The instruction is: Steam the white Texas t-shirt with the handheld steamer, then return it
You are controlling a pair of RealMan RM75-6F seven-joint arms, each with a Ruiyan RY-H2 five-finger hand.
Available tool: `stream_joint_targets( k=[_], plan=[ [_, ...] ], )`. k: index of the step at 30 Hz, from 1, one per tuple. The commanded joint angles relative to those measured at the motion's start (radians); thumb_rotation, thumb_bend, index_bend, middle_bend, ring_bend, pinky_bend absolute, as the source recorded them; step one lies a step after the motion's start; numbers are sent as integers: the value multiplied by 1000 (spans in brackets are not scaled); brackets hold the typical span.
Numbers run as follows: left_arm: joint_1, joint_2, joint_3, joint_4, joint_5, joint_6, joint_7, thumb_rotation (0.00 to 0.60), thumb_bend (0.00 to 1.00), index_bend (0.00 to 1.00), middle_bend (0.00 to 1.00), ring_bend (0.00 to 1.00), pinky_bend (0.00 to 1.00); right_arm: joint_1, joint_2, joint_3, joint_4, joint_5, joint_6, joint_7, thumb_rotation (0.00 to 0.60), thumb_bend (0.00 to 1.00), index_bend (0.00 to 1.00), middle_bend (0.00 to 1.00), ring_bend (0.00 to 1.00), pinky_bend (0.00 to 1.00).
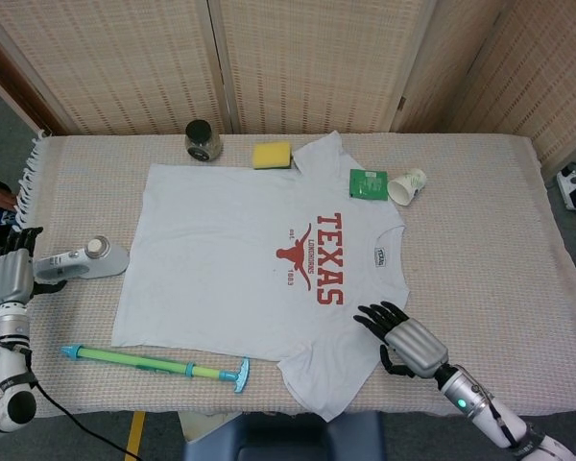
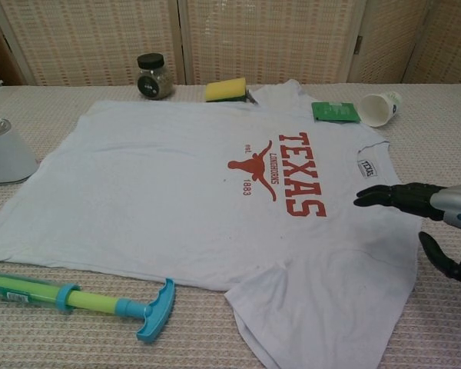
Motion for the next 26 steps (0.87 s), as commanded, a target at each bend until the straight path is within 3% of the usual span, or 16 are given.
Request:
stream_joint_targets(
  k=[1, 3, 9, 11, 15, 22, 26],
  plan=[
    [56, 52, 29, -74, 79, 80, -81, 600, 130, 431, 444, 353, 332, -64, 46, 37, -35, 39, 107, -65, 383, 139, 0, 41, 0, 47],
    [82, 60, 46, -91, 120, 141, -93, 600, 130, 423, 444, 354, 327, -94, 75, 49, -59, 61, 152, -83, 382, 5, 0, 53, 0, 71],
    [161, 139, 103, -223, 187, 248, -90, 600, 103, 269, 300, 225, 241, -176, 164, 56, -91, 89, 262, -71, 388, 0, 0, 55, 0, 78],
    [191, 159, 118, -268, 205, 294, -88, 600, 103, 263, 292, 217, 234, -208, 182, 58, -88, 94, 305, -81, 402, 25, 0, 55, 0, 78],
    [243, 190, 157, -337, 254, 371, -79, 600, 107, 283, 305, 218, 233, -268, 196, 55, -84, 106, 370, -67, 432, 168, 0, 60, 0, 83],
    [308, 255, 257, -434, 360, 422, -63, 600, 116, 294, 301, 212, 203, -353, 201, 62, -56, 149, 434, -46, 436, 177, 0, 64, 0, 89],
    [322, 255, 275, -444, 385, 439, -63, 600, 117, 295, 292, 205, 193, -364, 205, 74, -37, 149, 434, -19, 438, 177, 0, 65, 0, 89]
  ],
)
